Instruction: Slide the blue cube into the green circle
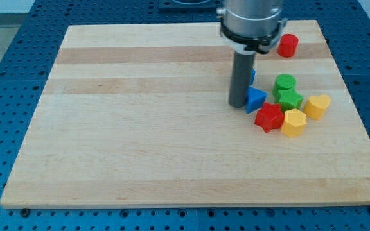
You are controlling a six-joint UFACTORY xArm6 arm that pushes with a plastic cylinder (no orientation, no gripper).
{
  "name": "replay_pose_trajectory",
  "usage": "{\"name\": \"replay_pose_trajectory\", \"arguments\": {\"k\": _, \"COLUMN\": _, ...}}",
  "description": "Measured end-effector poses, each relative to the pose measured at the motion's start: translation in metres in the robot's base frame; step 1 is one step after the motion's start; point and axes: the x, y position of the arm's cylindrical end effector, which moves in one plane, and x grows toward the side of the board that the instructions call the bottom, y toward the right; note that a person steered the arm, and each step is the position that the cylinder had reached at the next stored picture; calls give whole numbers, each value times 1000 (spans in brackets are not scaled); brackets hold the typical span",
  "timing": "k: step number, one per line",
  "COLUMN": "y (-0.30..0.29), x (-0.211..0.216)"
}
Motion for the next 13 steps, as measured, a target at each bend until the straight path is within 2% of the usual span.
{"name": "replay_pose_trajectory", "arguments": {"k": 2, "y": 20, "x": 0}}
{"name": "replay_pose_trajectory", "arguments": {"k": 3, "y": 3, "x": 2}}
{"name": "replay_pose_trajectory", "arguments": {"k": 4, "y": -42, "x": 11}}
{"name": "replay_pose_trajectory", "arguments": {"k": 5, "y": -54, "x": -24}}
{"name": "replay_pose_trajectory", "arguments": {"k": 6, "y": -43, "x": -85}}
{"name": "replay_pose_trajectory", "arguments": {"k": 7, "y": -12, "x": -108}}
{"name": "replay_pose_trajectory", "arguments": {"k": 8, "y": -12, "x": -103}}
{"name": "replay_pose_trajectory", "arguments": {"k": 10, "y": -28, "x": -54}}
{"name": "replay_pose_trajectory", "arguments": {"k": 13, "y": 61, "x": -14}}
